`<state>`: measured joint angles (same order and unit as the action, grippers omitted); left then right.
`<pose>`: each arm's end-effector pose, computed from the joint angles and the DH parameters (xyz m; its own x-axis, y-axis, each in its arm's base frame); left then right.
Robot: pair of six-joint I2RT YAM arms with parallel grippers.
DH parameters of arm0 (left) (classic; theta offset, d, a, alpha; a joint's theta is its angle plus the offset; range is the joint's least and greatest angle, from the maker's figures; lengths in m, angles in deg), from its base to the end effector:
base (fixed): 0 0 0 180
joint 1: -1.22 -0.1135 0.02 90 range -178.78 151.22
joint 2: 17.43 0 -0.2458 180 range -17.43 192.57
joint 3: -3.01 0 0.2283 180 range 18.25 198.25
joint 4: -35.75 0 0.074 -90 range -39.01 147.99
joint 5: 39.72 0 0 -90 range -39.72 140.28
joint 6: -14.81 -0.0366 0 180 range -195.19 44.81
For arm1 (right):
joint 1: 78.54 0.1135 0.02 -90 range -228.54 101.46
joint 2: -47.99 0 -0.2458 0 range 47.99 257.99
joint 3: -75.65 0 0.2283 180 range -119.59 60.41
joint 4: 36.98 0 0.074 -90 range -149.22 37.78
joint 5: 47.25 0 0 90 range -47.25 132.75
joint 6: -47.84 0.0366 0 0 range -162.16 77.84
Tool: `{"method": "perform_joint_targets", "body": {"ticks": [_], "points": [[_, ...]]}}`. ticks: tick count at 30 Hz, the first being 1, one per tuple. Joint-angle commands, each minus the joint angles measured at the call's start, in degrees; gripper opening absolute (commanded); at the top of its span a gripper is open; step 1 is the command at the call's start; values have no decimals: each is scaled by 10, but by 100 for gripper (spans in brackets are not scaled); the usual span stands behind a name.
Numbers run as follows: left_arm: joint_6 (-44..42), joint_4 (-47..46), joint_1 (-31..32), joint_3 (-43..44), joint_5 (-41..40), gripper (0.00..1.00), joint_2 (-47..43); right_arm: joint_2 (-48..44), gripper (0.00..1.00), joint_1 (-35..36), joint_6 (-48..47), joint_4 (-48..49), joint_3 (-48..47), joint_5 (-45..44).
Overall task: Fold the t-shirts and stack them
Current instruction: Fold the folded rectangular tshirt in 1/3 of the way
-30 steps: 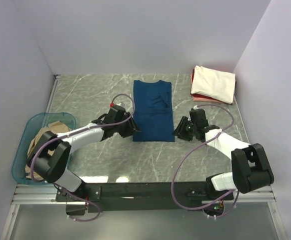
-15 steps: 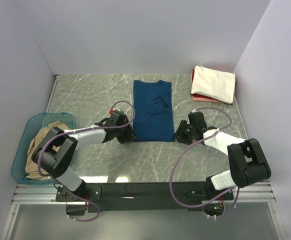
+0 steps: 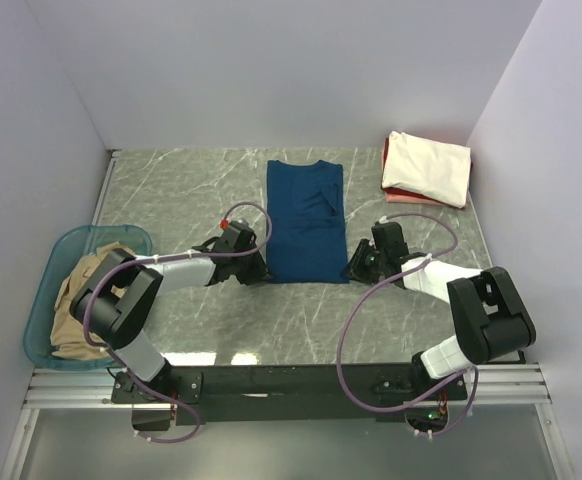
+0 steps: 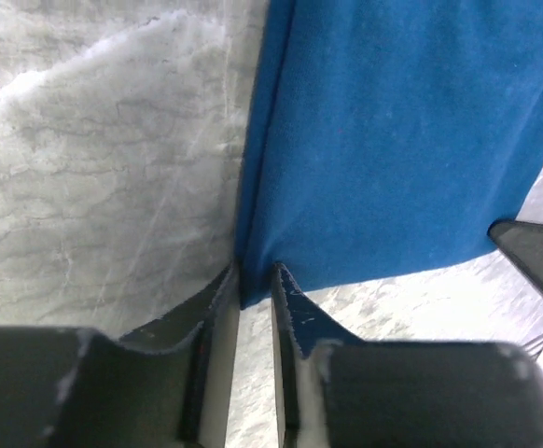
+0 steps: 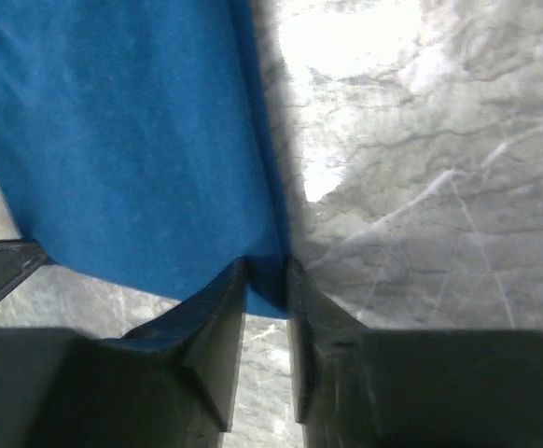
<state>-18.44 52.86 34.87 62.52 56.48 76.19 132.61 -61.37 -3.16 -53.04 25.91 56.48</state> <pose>0.2423 -0.1660 0.1447 -0.8636 -0.4239 -0.2730 -0.2098 0.7944 -0.5700 0.2394 0.0831 0.1426 -0.8469 0.3782 -0.3737 0.1330 0.8312 0.5398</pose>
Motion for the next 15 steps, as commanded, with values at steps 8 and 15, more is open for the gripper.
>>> {"method": "perform_joint_targets", "body": {"ticks": [8,15], "points": [[-7,5,17,-7,-14,1,12,3,5,8,-16,-35,4,-8],[20,28,49,-66,-34,1,-77,-86,0,8,-17,-54,62,13]]}}
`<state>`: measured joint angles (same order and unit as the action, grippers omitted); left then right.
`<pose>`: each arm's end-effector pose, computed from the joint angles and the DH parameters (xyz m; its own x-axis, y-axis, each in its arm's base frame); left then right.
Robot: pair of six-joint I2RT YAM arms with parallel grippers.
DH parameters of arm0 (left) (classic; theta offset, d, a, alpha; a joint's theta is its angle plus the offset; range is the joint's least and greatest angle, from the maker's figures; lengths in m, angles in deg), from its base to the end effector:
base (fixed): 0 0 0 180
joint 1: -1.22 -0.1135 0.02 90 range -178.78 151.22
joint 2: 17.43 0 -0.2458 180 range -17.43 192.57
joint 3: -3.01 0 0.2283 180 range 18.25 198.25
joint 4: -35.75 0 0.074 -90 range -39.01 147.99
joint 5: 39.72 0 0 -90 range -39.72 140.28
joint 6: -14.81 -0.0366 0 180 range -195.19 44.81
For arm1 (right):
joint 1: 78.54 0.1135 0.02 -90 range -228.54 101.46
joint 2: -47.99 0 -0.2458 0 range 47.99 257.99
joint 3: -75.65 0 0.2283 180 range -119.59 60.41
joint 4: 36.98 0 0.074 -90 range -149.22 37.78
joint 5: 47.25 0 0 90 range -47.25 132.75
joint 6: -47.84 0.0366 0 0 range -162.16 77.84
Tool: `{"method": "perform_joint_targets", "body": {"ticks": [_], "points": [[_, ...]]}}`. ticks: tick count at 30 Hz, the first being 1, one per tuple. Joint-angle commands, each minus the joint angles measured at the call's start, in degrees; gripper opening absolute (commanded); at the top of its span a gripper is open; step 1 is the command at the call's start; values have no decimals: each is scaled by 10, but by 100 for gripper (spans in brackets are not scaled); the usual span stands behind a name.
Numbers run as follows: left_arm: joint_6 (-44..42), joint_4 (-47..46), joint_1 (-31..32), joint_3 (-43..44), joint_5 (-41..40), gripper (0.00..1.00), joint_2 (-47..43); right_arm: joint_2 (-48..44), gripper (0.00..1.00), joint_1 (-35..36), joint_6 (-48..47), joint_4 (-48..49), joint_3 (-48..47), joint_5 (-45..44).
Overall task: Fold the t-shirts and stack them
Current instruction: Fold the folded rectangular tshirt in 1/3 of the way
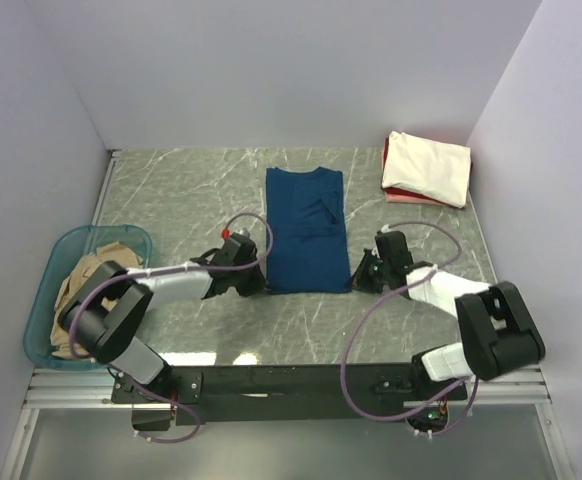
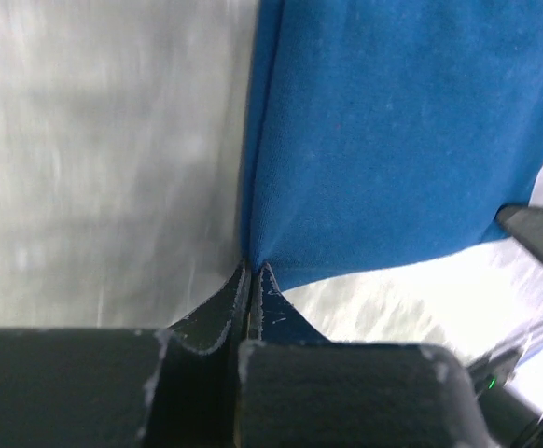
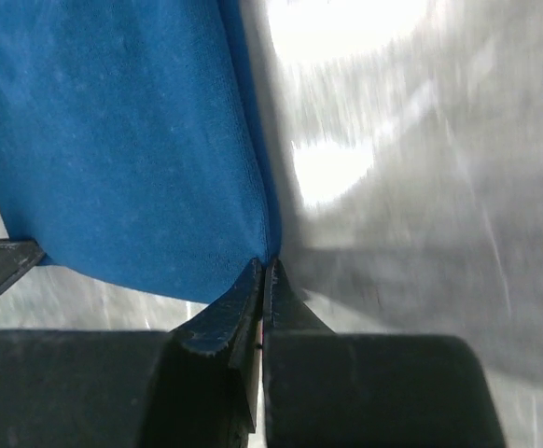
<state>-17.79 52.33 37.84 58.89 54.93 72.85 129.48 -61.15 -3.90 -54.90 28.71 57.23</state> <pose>0.2223 -0.1689 0.1445 -0.8713 -0.3986 -0.2861 -0.1829 0.8050 -0.5643 0.2247 0.0800 0.1403 -0.8634 0.3579 -0.3555 0.1273 0.8365 0.5329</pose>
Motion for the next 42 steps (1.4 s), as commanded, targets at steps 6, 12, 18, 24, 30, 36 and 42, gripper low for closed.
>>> {"method": "perform_joint_targets", "body": {"ticks": [6,12,18,24,30,36,42], "points": [[67,59,81,-105,-43,1,-153,-186,0,17,2,-78,108,22],[124,106,144,-163,-66,1,-265,-336,1,68,59,-140,163,27],[168,128,187,-213,-72,1,-342,-466,8,87,93,-227,200,27],[182,138,196,-239,-76,26,-372,-506,42,88,88,-298,157,-15],[177,162,196,-222,-89,34,-381,-451,34,88,55,-234,54,-70],[146,244,195,-138,-158,33,-390,-282,17,90,-7,-148,-39,-89],[33,235,134,-1,-151,33,-298,-191,15,91,-29,-99,-72,-86]]}}
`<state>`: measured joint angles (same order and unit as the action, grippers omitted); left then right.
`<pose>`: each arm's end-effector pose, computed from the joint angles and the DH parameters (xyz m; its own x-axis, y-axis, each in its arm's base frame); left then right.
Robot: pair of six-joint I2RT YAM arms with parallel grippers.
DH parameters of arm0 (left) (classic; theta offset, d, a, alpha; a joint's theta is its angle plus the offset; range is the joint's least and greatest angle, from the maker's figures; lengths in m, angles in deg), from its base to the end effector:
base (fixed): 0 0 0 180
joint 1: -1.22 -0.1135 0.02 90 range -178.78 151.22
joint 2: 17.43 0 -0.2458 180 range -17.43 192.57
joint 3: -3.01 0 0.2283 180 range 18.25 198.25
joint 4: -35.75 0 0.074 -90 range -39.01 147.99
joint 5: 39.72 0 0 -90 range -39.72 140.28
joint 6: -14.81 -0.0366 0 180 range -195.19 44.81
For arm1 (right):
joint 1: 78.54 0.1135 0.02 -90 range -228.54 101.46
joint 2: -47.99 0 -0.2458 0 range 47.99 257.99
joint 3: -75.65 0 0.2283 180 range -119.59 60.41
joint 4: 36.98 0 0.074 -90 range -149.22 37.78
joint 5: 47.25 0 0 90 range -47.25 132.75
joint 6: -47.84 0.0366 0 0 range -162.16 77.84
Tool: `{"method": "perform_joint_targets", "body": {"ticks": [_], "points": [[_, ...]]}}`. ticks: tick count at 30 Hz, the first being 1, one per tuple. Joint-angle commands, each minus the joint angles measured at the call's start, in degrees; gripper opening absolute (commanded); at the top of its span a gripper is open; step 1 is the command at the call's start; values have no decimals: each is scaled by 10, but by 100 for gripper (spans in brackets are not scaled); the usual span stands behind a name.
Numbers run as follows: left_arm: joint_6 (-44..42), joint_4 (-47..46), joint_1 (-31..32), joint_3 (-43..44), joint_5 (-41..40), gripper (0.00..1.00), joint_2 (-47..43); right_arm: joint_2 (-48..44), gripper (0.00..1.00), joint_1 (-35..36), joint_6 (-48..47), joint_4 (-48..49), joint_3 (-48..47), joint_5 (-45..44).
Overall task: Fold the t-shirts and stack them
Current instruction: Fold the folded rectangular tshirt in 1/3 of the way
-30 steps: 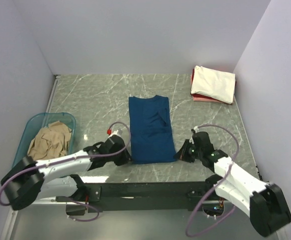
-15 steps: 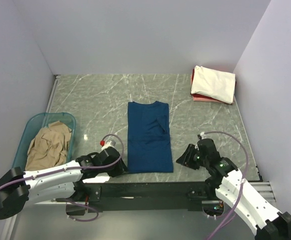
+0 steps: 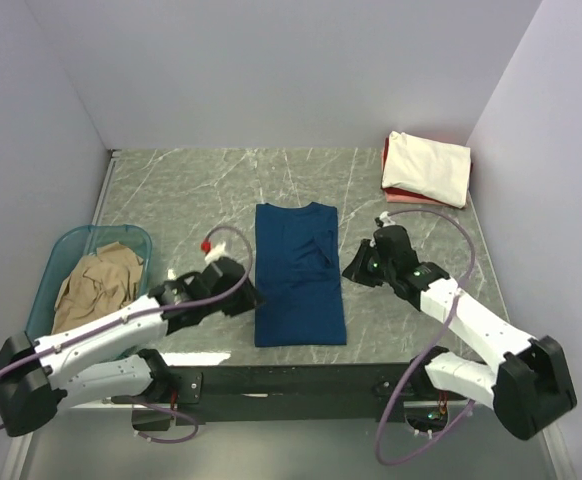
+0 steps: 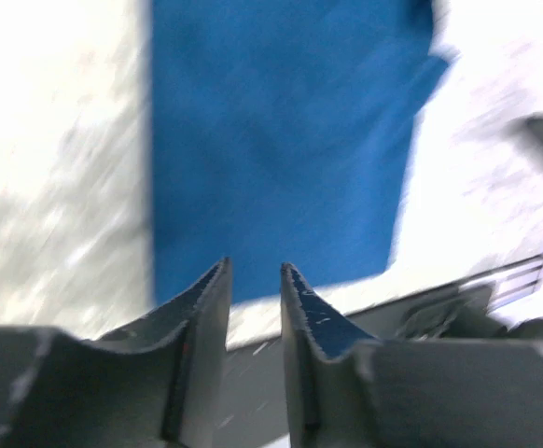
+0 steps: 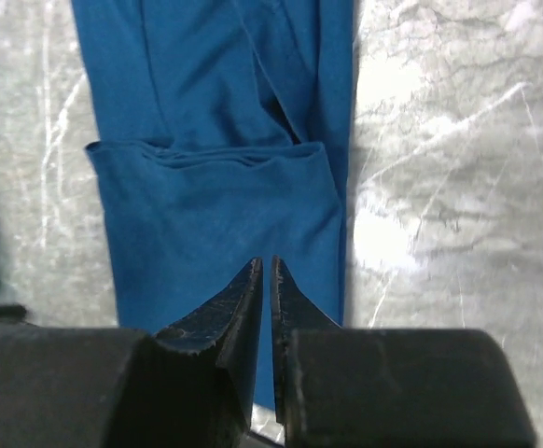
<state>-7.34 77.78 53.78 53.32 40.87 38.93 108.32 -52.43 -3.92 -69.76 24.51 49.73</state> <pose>0.1169 -0.1428 0.2121 -0.8345 -0.4131 -0.3646 -0.1487 0.8060 -0.5729 0.1828 0.0945 0.2168 -0.7922 0.2959 -0.5337 -0.0351 0.8510 0.5240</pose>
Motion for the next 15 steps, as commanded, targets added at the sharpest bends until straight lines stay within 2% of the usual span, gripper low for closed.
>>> {"method": "perform_joint_targets", "body": {"ticks": [1,9,15], "points": [[-99,-38,-44,64,5,32,58,39,14,4,-29,57,-32,-1],[-183,-187,-67,174,105,27,261,140,12,27,-37,97,-58,7],[-188,-216,-70,235,137,25,354,182,11,30,-40,106,-84,2]]}}
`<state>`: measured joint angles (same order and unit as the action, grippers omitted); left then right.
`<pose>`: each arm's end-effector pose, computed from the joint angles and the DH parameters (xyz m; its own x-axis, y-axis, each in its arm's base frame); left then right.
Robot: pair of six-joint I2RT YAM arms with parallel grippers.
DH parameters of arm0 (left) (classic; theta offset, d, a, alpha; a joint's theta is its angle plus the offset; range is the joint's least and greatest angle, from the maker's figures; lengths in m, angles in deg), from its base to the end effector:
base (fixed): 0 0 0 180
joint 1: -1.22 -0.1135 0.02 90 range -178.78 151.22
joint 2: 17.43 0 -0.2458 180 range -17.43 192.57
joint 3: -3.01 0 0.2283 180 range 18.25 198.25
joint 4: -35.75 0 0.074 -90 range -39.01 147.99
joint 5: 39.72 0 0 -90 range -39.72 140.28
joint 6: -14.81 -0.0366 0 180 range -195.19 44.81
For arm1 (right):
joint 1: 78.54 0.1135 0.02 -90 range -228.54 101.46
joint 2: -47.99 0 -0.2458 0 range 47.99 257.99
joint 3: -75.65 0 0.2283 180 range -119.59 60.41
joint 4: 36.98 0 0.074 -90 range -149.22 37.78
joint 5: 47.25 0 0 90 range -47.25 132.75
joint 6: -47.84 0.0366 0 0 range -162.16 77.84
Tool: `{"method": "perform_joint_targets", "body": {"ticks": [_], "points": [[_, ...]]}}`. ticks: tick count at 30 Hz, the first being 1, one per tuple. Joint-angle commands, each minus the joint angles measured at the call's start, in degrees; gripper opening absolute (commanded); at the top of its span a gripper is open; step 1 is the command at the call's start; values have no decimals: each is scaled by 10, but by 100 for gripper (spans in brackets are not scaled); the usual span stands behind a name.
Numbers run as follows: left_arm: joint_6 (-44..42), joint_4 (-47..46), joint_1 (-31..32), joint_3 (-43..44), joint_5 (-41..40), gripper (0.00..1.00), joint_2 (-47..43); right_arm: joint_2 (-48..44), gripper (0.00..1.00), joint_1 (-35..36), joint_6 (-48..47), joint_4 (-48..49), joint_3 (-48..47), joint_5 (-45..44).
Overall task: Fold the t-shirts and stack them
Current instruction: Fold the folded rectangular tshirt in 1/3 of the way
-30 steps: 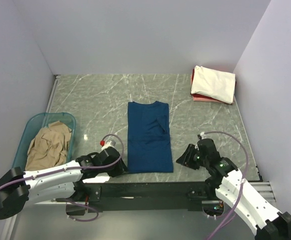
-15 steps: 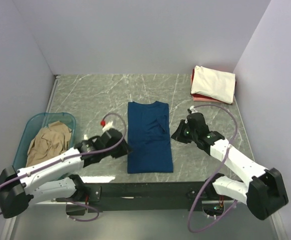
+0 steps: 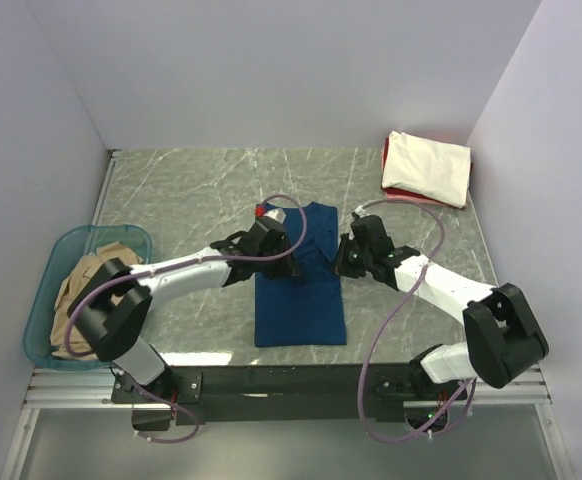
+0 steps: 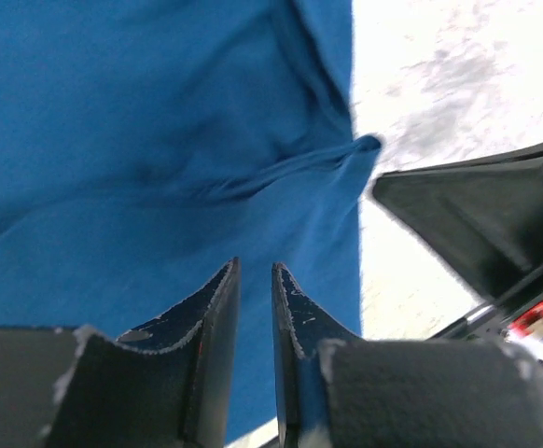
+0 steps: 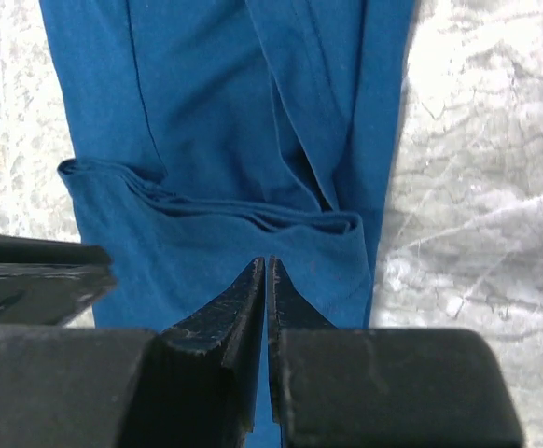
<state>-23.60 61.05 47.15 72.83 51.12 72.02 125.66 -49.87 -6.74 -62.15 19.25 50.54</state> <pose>0.2159 -0.2238 0.2045 -0.8738 -0.2239 -0.4317 0.0659 0.8251 -0.5612 0.2224 0.1273 0.1909 -0.8411 0.1945 -0.5047 -0.0857 0.8734 0.4794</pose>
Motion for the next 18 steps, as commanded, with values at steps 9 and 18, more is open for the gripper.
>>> {"method": "perform_joint_targets", "body": {"ticks": [9,18], "points": [[-24,-51,-16,79,50,24,105,60,10,3,-12,42,-43,0],[-15,-61,-35,89,57,22,172,136,8,-5,-7,41,-58,-26]]}}
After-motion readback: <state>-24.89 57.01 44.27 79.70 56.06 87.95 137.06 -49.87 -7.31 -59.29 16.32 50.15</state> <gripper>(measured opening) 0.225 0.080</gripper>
